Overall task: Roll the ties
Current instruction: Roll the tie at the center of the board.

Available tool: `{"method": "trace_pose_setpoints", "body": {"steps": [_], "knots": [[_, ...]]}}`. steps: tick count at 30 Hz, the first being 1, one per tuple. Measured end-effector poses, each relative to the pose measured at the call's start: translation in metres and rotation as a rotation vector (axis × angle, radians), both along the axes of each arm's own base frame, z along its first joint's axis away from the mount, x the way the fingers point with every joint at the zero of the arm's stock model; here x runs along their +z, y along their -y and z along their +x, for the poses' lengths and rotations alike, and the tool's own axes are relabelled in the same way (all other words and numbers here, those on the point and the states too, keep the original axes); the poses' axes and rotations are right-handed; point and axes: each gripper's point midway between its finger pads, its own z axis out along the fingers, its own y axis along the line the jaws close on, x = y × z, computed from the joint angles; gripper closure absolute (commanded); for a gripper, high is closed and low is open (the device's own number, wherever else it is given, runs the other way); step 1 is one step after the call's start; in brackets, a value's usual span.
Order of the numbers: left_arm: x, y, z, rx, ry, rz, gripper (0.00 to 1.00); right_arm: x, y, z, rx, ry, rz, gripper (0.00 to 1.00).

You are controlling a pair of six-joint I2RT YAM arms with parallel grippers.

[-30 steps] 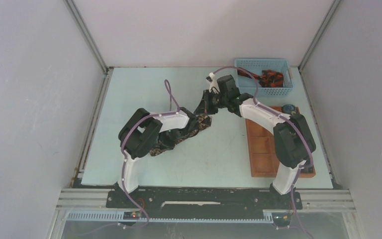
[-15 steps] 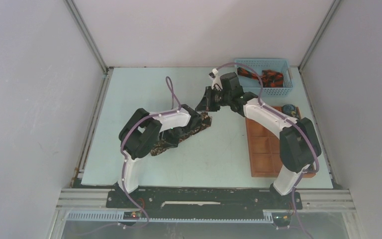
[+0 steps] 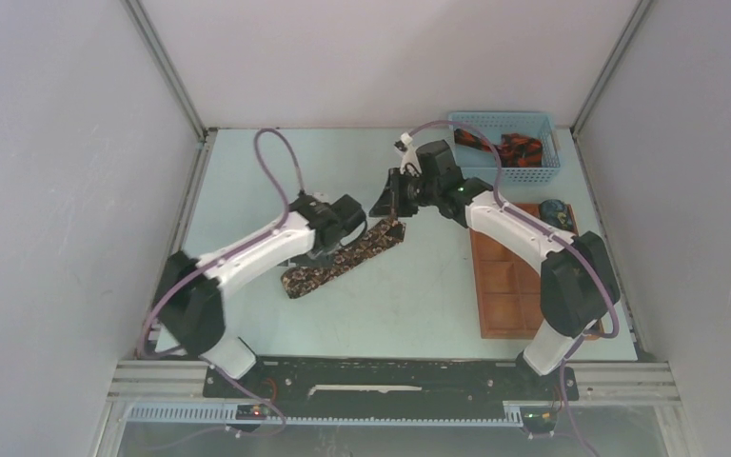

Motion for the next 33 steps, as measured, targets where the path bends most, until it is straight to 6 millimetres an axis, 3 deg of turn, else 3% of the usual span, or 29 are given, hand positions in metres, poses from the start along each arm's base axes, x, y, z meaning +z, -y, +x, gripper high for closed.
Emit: {"method": "trace_pose_setpoints", "body": {"steps": [5, 9, 14, 21, 25, 33], "knots": [[0.019, -0.022, -0.021, 0.041, 0.119, -0.137, 0.24, 0.000, -0.022, -0.022, 0.053, -0.004, 0.002, 0.97], [0.013, -0.053, -0.038, 0.142, 0.188, -0.242, 0.25, -0.006, -0.050, -0.047, 0.128, -0.023, 0.002, 0.97], [0.004, -0.088, -0.054, 0.272, 0.309, -0.341, 0.24, -0.032, -0.100, -0.074, 0.235, -0.082, -0.006, 0.99], [0.003, -0.092, -0.054, 0.317, 0.443, -0.453, 0.25, -0.075, -0.164, -0.099, 0.351, -0.158, -0.032, 0.99], [0.006, -0.096, -0.055, 0.354, 0.488, -0.487, 0.25, -0.084, -0.189, -0.109, 0.393, -0.168, -0.033, 1.00], [0.007, -0.094, -0.053, 0.362, 0.496, -0.505, 0.25, -0.103, -0.194, -0.109, 0.392, -0.202, -0.054, 1.00]]}}
